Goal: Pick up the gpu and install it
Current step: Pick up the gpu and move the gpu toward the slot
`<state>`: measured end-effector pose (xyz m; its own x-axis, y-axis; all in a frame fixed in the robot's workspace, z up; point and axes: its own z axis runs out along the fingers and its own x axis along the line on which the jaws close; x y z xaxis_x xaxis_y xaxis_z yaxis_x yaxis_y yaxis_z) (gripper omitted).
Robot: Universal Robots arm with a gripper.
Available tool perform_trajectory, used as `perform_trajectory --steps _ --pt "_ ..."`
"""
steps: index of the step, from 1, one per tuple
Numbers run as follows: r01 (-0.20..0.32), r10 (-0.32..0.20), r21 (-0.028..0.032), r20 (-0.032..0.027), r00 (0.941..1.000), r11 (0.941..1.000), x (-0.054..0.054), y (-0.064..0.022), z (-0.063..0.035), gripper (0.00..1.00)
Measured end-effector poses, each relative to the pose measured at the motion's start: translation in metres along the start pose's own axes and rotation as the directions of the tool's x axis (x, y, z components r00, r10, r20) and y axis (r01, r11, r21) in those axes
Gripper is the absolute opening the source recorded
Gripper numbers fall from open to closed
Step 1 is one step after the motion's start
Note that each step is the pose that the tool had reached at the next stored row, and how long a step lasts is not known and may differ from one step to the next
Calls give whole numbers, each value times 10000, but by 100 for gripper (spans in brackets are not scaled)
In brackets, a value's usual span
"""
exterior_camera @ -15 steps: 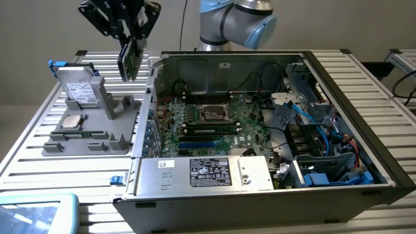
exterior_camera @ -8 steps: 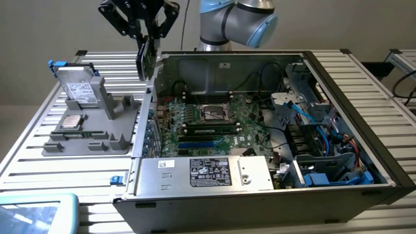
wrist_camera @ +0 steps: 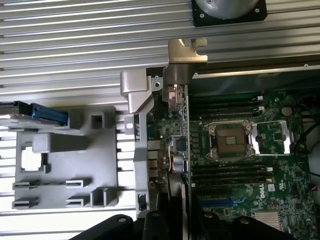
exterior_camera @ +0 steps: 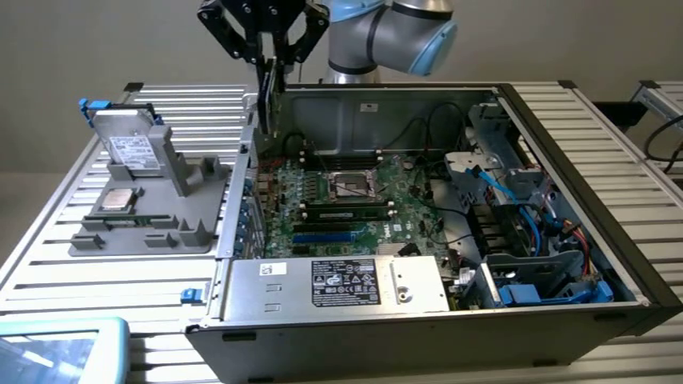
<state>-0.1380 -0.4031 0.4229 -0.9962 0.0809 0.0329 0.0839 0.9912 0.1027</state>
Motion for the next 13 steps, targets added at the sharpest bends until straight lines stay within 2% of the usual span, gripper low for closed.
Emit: perform_trajectory --steps 13 --pt "-13 14 10 -139 9999 10000 -557 -176 -37 28"
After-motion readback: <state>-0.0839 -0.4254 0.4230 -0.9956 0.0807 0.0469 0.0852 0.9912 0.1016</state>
